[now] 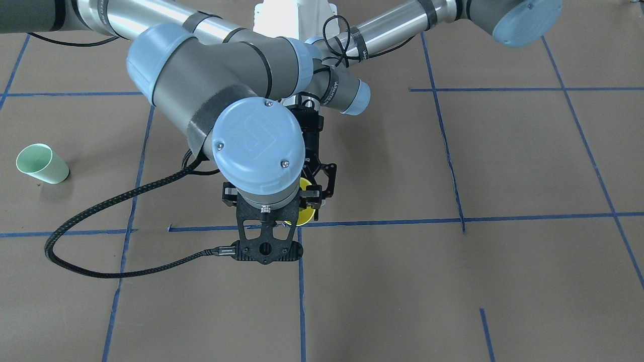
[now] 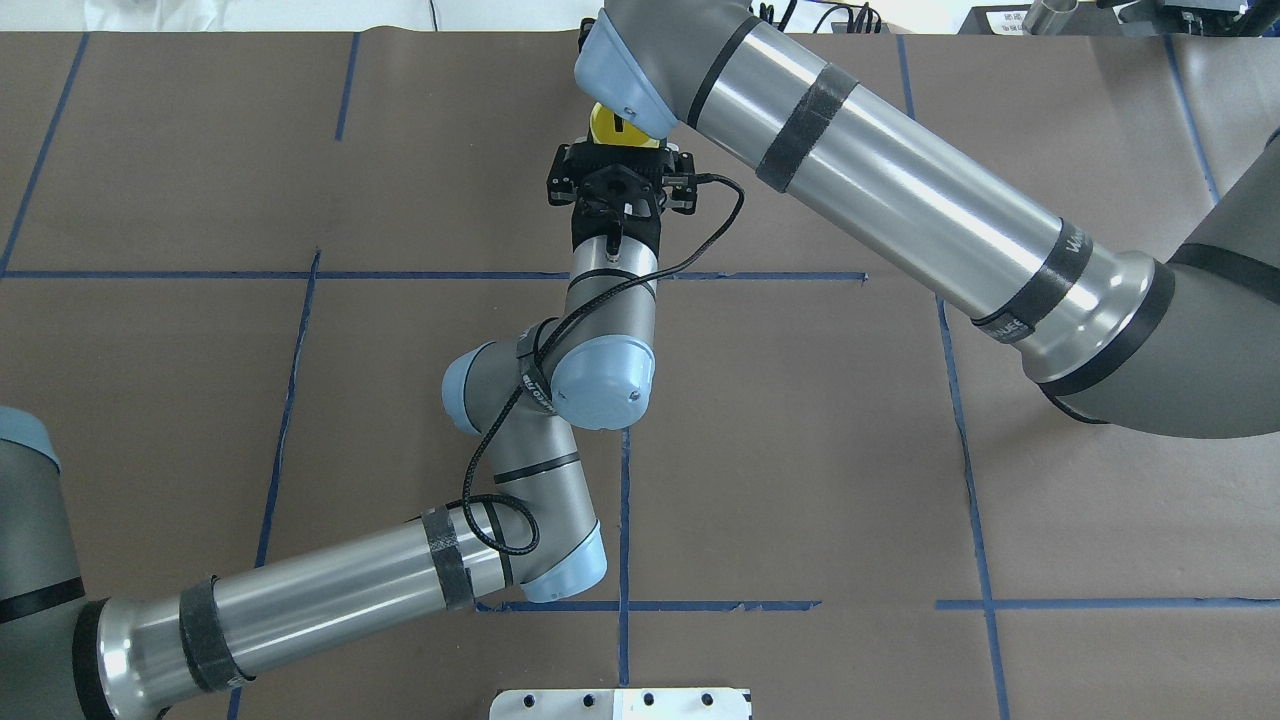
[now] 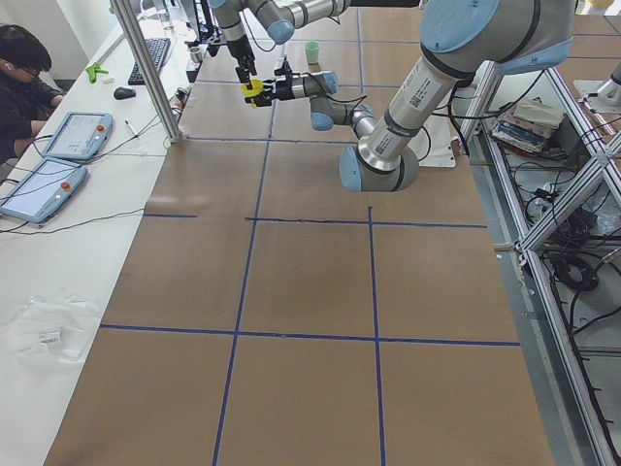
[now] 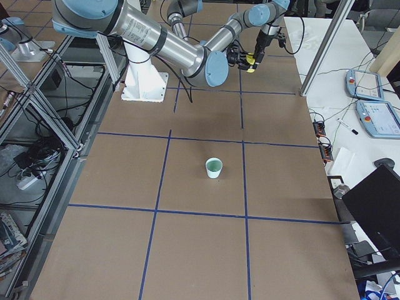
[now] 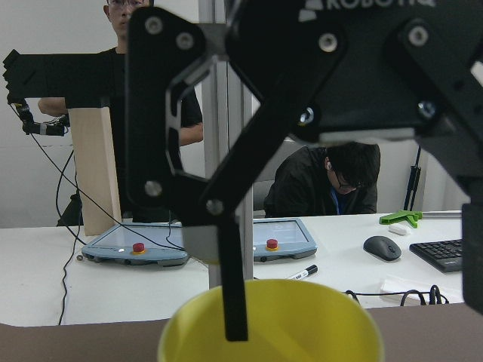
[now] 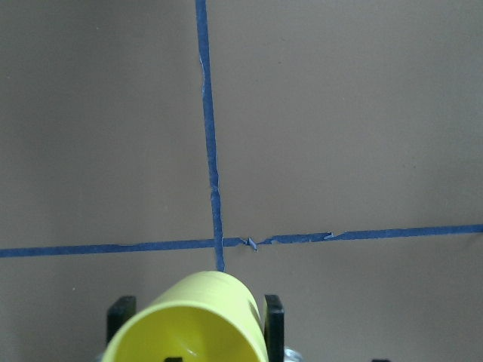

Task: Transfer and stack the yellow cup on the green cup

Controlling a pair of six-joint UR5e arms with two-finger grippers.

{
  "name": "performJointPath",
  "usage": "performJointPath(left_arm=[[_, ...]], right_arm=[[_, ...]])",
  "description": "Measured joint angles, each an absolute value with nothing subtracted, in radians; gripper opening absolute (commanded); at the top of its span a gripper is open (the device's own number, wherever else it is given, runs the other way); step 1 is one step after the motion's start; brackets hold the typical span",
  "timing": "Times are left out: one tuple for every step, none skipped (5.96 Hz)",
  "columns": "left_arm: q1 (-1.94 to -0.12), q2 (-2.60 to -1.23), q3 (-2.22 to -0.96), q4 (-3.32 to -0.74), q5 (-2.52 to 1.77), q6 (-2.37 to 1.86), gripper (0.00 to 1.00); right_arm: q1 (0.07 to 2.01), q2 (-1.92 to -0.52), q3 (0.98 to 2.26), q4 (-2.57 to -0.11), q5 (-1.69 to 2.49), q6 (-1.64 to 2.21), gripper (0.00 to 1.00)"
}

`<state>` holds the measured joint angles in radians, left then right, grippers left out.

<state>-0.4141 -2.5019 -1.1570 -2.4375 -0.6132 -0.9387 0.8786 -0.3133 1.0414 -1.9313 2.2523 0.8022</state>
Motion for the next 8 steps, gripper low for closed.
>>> performJointPath(left_arm=[[-0.414, -2.502, -1.157, -2.437, -0.613, -0.939, 0.46], [-0.414, -2.502, -1.157, -2.437, -0.614, -0.939, 0.46], [-0.414, -2.501, -1.158, -2.437, -0.614, -0.939, 0.46], [-0.414, -2.501, -1.158, -2.438, -0.614, -0.938, 0.46], [-0.414, -2.501, -1.158, -2.437, -0.614, -0.937, 0.47], [-0.414, -2.501, -1.159, -2.438, -0.613, -0.936, 0.55], [-0.415, -2.501, -1.159, -2.437, -0.613, -0.933, 0.95], [-0.415, -2.498, -1.158, -2.435, -0.613, -0.931, 1.00]], right_arm=[[0.877, -0.315, 1.042, -1.931, 2.253, 0.799, 0.59], [0.877, -0.316, 1.043, -1.931, 2.253, 0.798, 0.14], [0.878, -0.316, 1.044, -1.933, 2.254, 0.795, 0.00], [0.879, -0.316, 1.048, -1.937, 2.255, 0.793, 0.00], [0.880, -0.316, 1.054, -1.940, 2.256, 0.792, 0.00], [0.881, -0.314, 1.056, -1.942, 2.259, 0.792, 0.00], [0.883, -0.312, 1.056, -1.943, 2.261, 0.793, 0.00], [0.887, -0.308, 1.058, -1.944, 2.264, 0.797, 0.00]])
